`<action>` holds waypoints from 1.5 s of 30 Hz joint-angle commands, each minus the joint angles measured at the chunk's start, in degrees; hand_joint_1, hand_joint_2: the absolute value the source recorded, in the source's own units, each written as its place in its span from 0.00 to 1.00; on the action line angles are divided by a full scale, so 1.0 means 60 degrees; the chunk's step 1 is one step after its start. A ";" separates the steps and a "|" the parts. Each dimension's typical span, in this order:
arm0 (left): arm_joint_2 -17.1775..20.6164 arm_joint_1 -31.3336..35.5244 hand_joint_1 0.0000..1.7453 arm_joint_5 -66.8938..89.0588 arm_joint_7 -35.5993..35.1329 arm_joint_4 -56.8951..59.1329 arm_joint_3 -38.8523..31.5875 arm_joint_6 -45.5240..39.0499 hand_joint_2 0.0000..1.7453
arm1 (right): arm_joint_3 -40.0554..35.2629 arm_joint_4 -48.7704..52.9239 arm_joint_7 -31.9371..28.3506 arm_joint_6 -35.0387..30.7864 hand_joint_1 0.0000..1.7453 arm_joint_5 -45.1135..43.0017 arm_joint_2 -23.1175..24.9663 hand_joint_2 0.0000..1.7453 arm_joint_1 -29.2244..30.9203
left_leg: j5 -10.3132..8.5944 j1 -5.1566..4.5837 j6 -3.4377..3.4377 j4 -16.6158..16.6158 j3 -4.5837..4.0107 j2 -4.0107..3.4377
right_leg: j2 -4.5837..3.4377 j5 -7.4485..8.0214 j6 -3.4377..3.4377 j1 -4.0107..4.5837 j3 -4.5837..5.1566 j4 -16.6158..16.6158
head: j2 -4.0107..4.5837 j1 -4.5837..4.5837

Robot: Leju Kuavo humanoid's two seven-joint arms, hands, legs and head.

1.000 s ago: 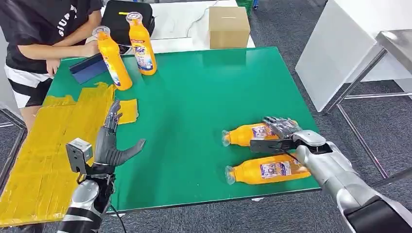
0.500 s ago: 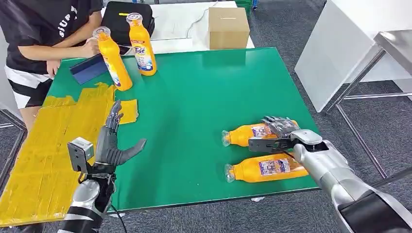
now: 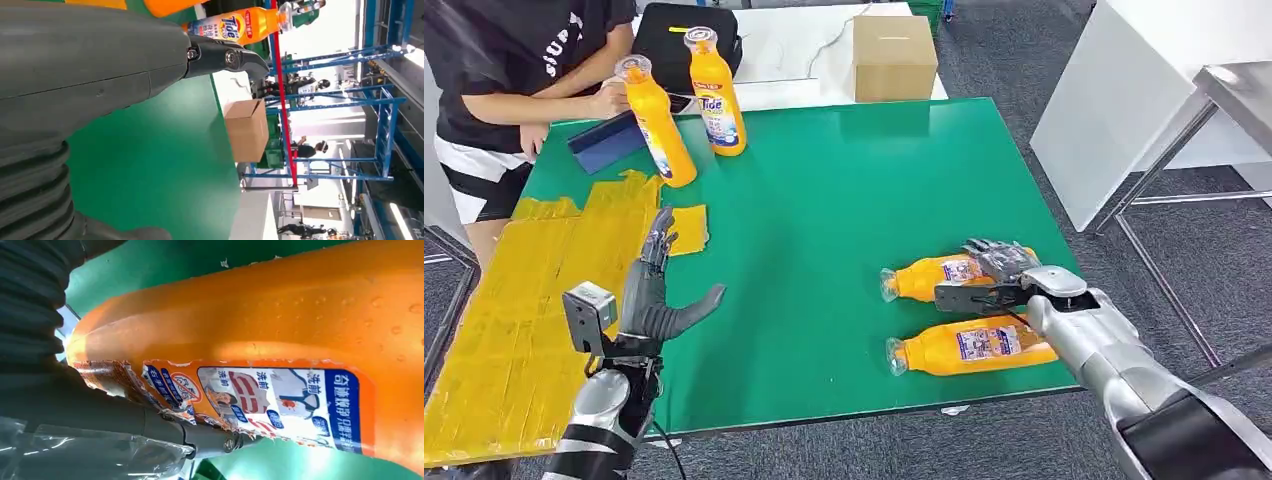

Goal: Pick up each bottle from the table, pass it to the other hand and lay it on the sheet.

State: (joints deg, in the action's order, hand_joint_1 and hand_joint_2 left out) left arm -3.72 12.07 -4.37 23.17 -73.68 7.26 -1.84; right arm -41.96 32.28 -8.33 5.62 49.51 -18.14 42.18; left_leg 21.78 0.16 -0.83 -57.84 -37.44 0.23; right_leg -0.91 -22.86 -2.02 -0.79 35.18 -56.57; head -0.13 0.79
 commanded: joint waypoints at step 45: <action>0.0036 0.0098 0.00 0.0270 -0.0357 0.0608 0.0602 -0.0277 1.00 | 0.6013 0.4375 -0.2238 -0.6036 1.00 -0.2541 0.2930 1.00 -0.3506 | 0.0012 -0.0001 0.0010 0.0006 -0.0019 0.0005 | 0.0017 -0.0016 0.0016 0.0001 0.0017 0.0000 | 0.0000 0.0004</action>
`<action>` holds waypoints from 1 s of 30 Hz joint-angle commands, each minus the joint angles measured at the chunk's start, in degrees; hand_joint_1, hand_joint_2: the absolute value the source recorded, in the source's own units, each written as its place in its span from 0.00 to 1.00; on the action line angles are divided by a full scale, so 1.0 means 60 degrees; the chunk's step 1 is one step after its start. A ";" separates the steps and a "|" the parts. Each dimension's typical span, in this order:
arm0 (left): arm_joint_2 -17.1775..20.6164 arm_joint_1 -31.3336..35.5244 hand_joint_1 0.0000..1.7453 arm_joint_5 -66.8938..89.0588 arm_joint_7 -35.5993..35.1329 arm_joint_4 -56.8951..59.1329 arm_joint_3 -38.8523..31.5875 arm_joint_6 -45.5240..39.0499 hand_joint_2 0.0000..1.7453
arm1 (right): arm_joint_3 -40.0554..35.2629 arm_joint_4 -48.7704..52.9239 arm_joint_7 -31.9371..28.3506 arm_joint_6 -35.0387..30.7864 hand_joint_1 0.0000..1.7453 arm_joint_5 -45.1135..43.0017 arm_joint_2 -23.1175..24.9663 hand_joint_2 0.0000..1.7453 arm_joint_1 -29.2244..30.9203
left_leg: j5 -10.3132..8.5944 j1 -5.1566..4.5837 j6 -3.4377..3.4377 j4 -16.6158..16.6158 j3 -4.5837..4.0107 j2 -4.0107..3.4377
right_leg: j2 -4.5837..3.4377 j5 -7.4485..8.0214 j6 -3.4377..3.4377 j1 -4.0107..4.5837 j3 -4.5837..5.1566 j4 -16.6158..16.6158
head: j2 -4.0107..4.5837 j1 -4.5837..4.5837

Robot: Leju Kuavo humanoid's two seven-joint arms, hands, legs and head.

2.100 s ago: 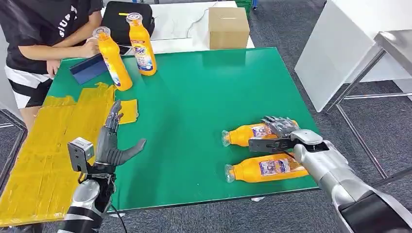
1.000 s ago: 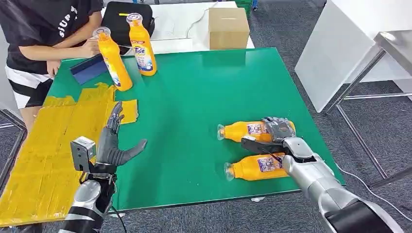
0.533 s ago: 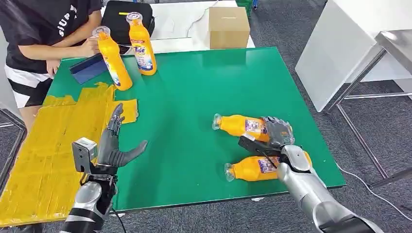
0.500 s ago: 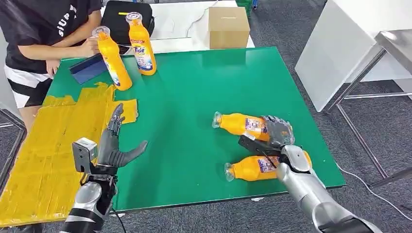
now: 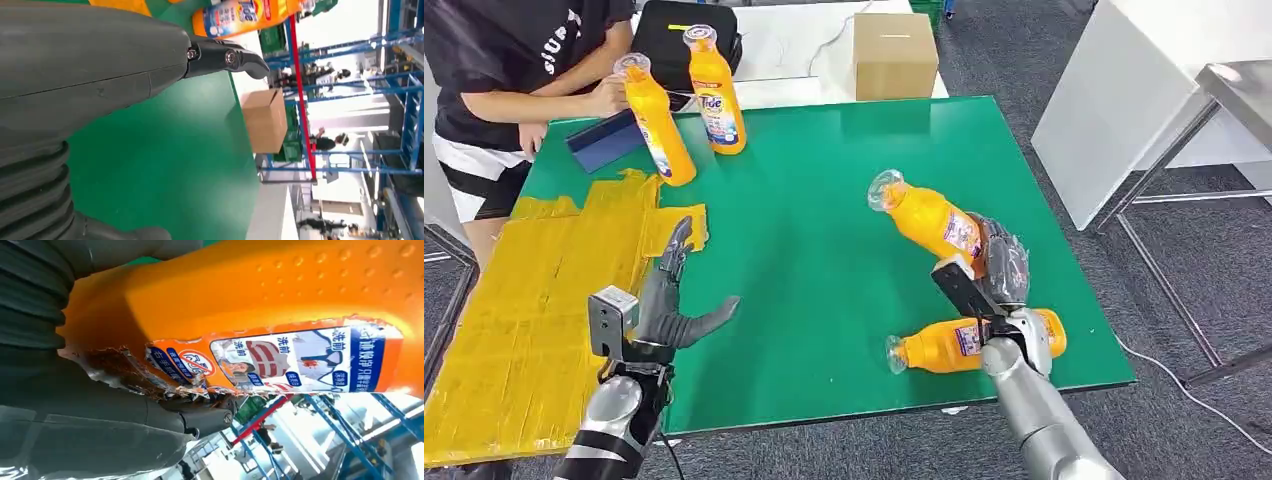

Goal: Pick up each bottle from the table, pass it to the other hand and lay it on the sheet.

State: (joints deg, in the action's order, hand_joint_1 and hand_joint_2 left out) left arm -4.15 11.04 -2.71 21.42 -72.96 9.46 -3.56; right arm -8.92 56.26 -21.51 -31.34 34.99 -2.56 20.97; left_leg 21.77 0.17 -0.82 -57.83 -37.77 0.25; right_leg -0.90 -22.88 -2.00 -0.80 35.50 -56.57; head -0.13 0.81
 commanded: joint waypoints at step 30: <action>0.0032 0.1257 0.00 -0.1698 -0.0559 0.1719 0.1563 0.2064 1.00 | -0.1543 -0.0532 -0.0692 0.6440 1.00 -0.5249 0.1581 1.00 0.0432 | 0.0025 0.0006 0.0016 0.0002 0.0064 -0.0033 | -0.0011 -0.0014 0.0023 0.0011 -0.0055 0.0003 | 0.0000 -0.0004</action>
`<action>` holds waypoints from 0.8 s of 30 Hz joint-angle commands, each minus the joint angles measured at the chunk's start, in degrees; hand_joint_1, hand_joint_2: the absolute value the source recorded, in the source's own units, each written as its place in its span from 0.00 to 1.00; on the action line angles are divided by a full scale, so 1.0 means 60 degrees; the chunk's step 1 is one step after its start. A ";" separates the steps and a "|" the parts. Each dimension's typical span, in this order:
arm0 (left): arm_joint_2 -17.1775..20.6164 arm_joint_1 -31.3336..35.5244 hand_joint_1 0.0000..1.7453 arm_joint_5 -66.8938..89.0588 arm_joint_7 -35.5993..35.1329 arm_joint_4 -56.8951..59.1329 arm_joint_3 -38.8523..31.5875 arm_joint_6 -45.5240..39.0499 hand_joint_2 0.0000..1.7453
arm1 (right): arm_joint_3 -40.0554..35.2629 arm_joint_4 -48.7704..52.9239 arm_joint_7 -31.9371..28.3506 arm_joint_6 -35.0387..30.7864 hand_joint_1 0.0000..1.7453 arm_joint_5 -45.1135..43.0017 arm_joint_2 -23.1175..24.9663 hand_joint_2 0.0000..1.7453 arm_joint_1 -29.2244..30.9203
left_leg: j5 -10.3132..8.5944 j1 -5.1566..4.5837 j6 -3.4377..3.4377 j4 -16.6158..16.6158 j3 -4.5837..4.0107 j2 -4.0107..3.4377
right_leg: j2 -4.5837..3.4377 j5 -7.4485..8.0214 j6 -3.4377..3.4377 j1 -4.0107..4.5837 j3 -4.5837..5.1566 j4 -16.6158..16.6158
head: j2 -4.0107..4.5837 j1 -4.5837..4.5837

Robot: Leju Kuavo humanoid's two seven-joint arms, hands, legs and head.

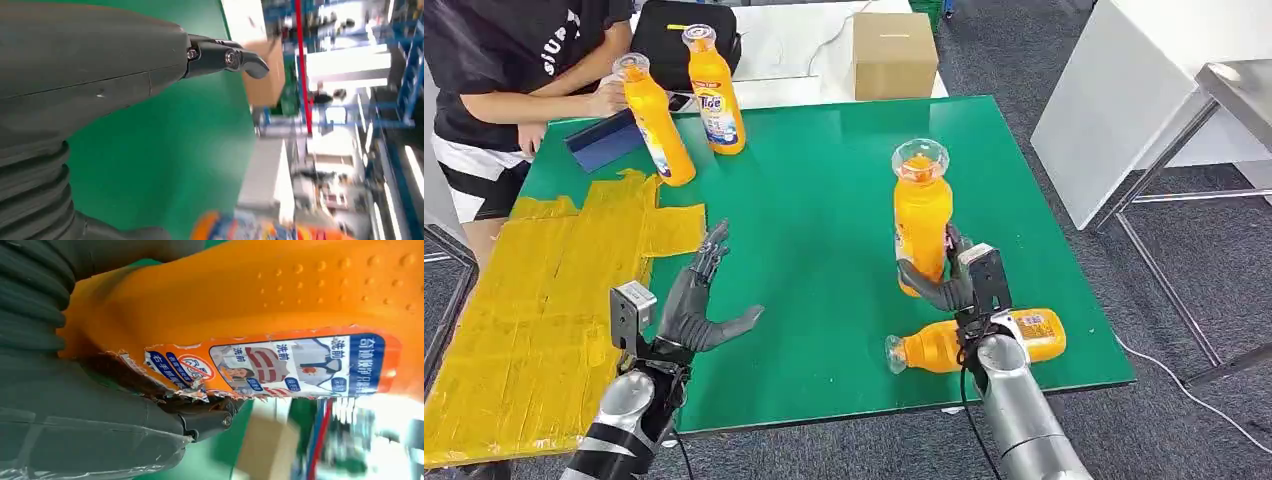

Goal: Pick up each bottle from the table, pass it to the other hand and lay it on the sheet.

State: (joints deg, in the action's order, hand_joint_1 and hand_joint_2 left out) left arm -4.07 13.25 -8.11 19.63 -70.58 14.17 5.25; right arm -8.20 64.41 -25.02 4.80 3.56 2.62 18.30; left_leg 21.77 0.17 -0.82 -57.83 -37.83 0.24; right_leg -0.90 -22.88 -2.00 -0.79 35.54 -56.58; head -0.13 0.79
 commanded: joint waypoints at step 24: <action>-0.0062 0.1741 0.00 -0.2363 -0.0667 0.2055 0.1354 0.1463 1.00 | -0.3446 -0.3527 -0.0511 0.0478 1.00 0.0007 0.1625 1.00 0.1337 | 0.0010 0.0008 0.0011 0.0003 0.0034 -0.0005 | 0.0008 -0.0013 0.0014 0.0008 -0.0029 0.0000 | 0.0000 0.0000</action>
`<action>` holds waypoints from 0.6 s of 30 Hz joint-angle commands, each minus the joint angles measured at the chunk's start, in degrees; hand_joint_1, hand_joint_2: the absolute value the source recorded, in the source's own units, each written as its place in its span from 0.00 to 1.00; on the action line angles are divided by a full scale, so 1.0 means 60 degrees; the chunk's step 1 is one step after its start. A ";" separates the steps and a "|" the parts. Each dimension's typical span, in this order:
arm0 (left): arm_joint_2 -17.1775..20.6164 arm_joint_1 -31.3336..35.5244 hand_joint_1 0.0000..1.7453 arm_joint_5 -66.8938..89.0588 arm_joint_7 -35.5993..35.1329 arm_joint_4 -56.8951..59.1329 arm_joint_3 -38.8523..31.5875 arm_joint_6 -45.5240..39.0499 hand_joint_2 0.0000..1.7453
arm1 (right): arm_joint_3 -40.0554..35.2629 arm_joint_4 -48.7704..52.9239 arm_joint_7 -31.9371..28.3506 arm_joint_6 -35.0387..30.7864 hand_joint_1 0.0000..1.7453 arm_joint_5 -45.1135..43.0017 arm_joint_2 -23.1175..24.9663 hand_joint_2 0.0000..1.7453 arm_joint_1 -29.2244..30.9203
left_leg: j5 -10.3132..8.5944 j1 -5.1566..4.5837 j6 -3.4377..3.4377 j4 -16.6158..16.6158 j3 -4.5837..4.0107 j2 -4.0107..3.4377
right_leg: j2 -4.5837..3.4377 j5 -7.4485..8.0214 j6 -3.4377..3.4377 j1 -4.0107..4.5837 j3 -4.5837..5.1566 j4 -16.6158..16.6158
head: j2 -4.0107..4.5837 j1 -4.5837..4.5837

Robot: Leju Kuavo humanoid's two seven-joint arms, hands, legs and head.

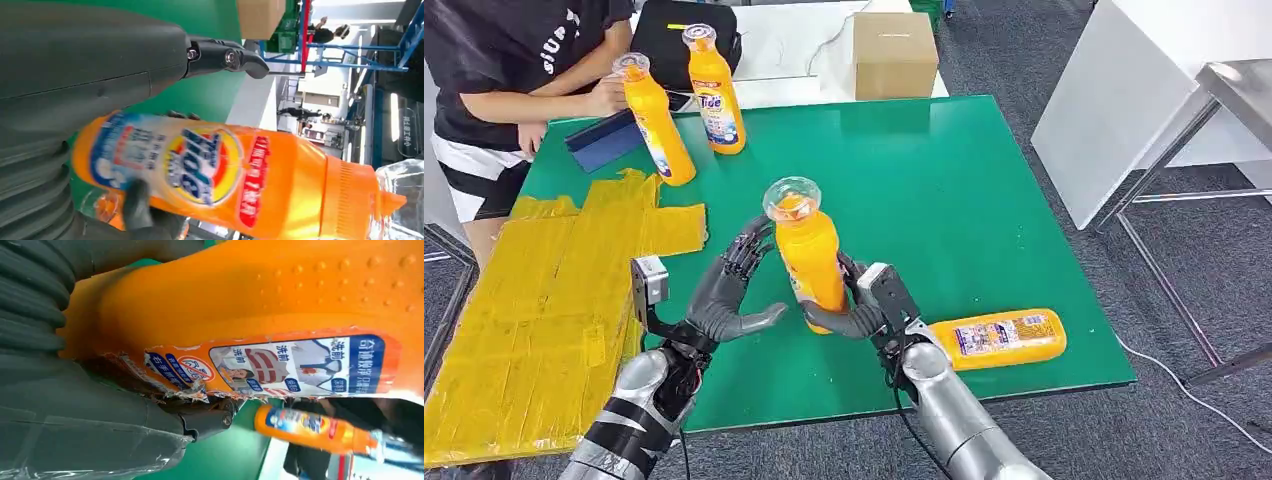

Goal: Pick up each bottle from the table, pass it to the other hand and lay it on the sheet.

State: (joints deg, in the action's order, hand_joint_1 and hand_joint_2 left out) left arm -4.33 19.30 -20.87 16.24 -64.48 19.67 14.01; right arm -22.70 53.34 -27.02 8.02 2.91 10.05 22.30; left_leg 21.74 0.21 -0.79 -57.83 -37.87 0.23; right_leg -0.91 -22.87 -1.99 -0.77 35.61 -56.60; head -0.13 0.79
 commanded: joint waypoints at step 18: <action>-0.0246 0.0877 0.00 -0.0385 -0.0065 0.1216 0.0781 -0.0078 1.00 | -0.1642 -0.2598 -0.0207 -0.0544 1.00 0.0419 0.0778 1.00 0.0887 | 0.0020 0.0003 0.0009 -0.0002 0.0042 0.0001 | 0.0015 -0.0019 0.0015 0.0006 -0.0043 0.0000 | 0.0000 0.0000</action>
State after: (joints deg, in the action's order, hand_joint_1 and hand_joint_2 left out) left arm -5.20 21.72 -22.88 16.00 -61.79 21.92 13.79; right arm -29.09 43.71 -28.28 5.25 4.70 13.97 24.18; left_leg 21.74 0.21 -0.79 -57.83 -37.90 0.23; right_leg -0.91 -22.88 -1.99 -0.78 35.64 -56.60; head -0.13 0.79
